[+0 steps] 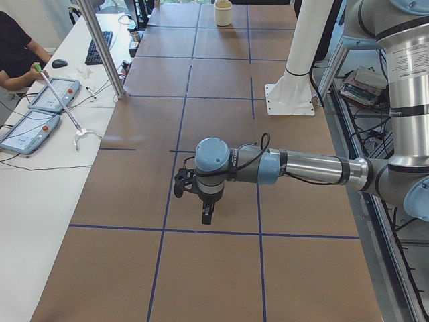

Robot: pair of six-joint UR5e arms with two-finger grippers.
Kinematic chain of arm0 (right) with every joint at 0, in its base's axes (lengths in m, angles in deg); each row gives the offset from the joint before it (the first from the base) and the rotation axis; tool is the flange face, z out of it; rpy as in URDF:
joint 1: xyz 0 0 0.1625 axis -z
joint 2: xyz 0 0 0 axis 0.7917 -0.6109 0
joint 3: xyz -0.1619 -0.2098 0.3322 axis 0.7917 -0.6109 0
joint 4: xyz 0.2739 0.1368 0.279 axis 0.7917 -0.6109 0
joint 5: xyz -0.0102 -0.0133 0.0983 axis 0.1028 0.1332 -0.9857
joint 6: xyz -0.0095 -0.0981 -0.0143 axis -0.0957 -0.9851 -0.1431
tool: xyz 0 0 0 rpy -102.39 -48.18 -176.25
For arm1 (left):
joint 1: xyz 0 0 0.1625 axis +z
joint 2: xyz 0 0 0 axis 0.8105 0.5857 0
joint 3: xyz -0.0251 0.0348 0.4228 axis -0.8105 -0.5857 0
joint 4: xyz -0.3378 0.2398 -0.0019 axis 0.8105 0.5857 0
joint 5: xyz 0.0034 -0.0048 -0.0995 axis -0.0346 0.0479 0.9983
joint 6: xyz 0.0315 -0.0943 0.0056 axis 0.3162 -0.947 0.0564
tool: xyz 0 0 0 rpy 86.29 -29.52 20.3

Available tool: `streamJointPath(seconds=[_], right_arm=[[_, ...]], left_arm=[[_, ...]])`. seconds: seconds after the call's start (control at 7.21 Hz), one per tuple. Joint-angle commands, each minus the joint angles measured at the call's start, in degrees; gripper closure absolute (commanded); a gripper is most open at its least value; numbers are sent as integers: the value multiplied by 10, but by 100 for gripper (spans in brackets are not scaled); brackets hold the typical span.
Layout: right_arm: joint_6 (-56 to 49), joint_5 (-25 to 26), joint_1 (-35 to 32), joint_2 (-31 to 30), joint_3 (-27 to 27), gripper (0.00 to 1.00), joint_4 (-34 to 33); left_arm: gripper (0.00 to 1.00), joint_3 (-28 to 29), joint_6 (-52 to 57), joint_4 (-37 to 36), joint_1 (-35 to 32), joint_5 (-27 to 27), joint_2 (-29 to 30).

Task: Left arm hands cup to right arm to dump lemon

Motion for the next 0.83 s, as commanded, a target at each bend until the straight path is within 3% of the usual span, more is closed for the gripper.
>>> streamJointPath(seconds=[0.0, 0.28, 0.69], right_arm=[[3, -17, 4, 0, 0, 0, 45], [5, -36, 15, 0, 0, 0, 84], [4, -36, 22, 0, -1, 0, 87]], left_arm=[[0, 4, -111, 25, 37, 3, 2], [0, 20, -257, 137, 137, 3, 2], [0, 60, -330, 207, 222, -17, 24]])
